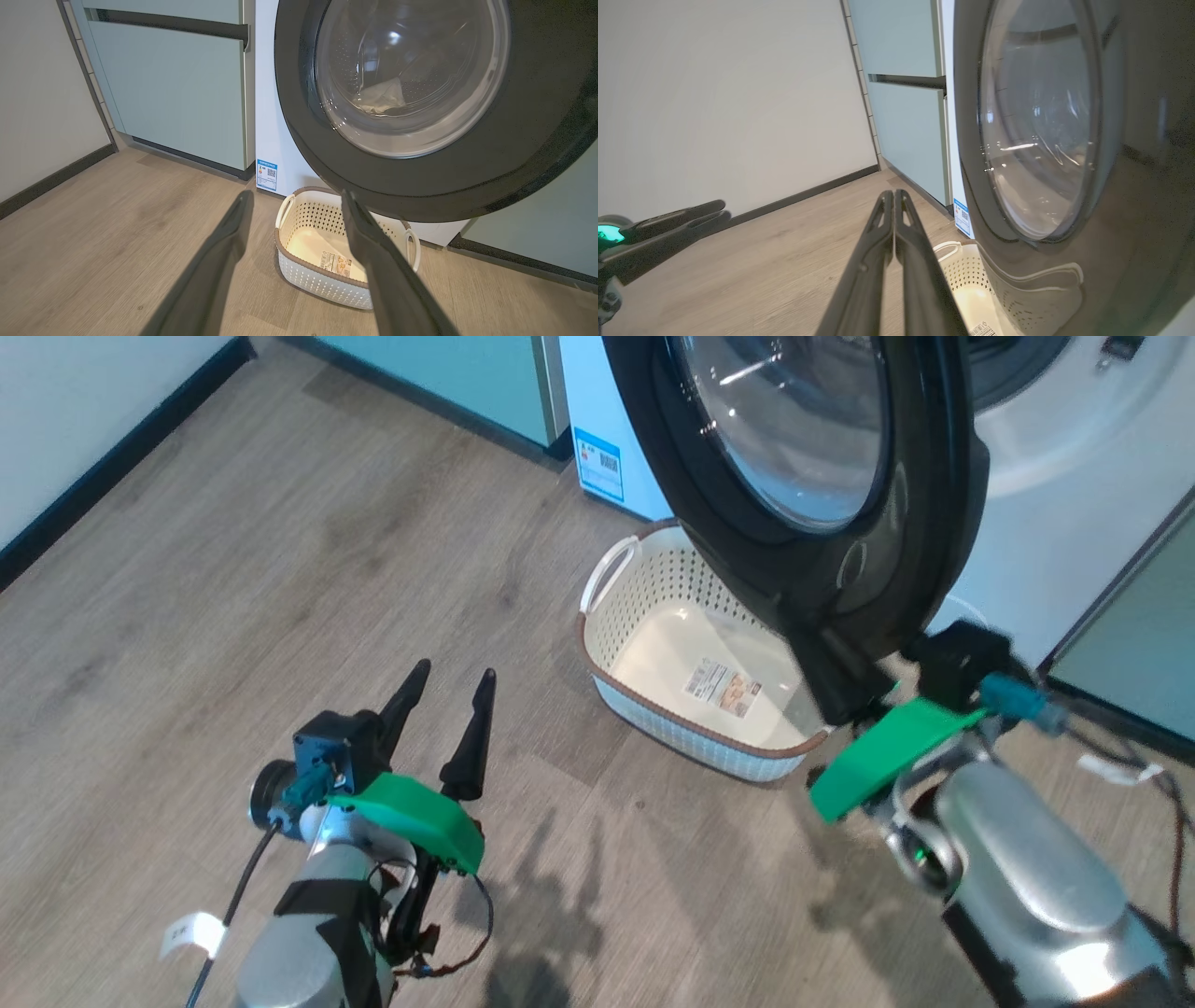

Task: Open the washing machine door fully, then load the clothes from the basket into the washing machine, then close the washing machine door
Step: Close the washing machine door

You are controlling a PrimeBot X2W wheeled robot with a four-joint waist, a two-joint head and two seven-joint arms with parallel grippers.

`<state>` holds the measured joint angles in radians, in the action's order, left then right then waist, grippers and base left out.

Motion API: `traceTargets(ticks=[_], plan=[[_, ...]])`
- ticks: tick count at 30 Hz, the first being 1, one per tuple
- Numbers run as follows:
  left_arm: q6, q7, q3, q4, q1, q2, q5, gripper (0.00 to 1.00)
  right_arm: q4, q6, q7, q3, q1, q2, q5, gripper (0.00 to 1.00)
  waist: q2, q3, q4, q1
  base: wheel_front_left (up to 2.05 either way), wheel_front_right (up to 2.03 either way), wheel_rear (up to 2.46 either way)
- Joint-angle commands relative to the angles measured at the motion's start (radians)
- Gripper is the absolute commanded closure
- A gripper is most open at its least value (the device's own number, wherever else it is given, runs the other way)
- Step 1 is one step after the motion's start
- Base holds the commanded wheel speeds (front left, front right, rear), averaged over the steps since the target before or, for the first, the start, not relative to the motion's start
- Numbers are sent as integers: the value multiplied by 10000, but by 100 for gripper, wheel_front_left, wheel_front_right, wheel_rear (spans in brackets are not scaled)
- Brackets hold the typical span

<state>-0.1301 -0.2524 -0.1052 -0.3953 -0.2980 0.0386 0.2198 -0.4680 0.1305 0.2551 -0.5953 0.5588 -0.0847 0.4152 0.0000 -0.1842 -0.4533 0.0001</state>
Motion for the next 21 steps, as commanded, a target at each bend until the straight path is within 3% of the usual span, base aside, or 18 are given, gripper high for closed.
traceTargets(ticks=[1,13,21], plan=[[-6,-93,259,366,-417,119,82,0,162,2,67,106,443,241,18,100,0,-160,-19,-1,0,0,0],[124,-93,-1,607,-492,117,629,0,-712,2,67,1769,1076,331,-394,100,0,-652,26,-1,0,0,0],[199,-93,-146,718,-534,117,758,0,-1162,2,67,2278,1246,342,-1067,100,0,-846,82,-1,0,0,0]])
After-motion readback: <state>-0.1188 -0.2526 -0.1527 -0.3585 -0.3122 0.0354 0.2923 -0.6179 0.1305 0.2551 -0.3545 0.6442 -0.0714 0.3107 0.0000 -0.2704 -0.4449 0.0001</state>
